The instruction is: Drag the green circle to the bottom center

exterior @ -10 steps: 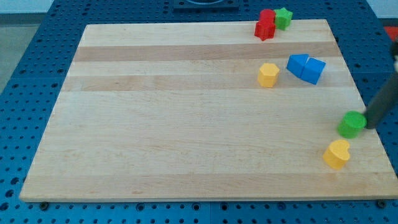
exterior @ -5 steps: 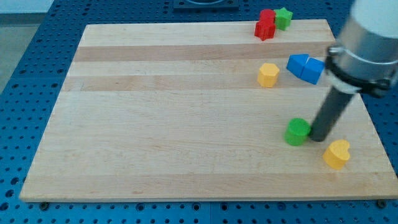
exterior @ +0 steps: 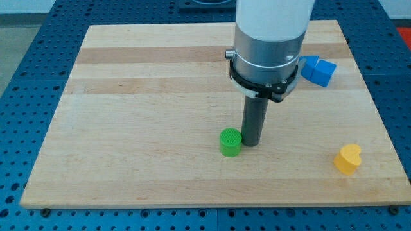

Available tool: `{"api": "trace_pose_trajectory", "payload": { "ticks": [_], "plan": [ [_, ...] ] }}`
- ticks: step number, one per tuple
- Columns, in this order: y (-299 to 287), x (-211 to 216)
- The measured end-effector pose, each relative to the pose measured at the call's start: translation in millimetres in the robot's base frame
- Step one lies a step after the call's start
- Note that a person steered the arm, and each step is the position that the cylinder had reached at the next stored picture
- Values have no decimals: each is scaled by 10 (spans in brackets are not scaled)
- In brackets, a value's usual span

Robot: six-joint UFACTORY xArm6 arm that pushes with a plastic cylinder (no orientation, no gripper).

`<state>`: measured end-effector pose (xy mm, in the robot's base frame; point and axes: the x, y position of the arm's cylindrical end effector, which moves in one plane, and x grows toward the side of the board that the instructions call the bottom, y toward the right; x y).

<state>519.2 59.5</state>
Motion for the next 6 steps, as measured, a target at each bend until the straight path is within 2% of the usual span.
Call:
{"api": "trace_pose_trajectory", "payload": {
  "ticks": [1, 2, 4, 5, 6],
  "plan": [
    [238, 408],
    [78, 514],
    [-42, -819],
    [10, -608],
    [119, -53]
  ]
}}
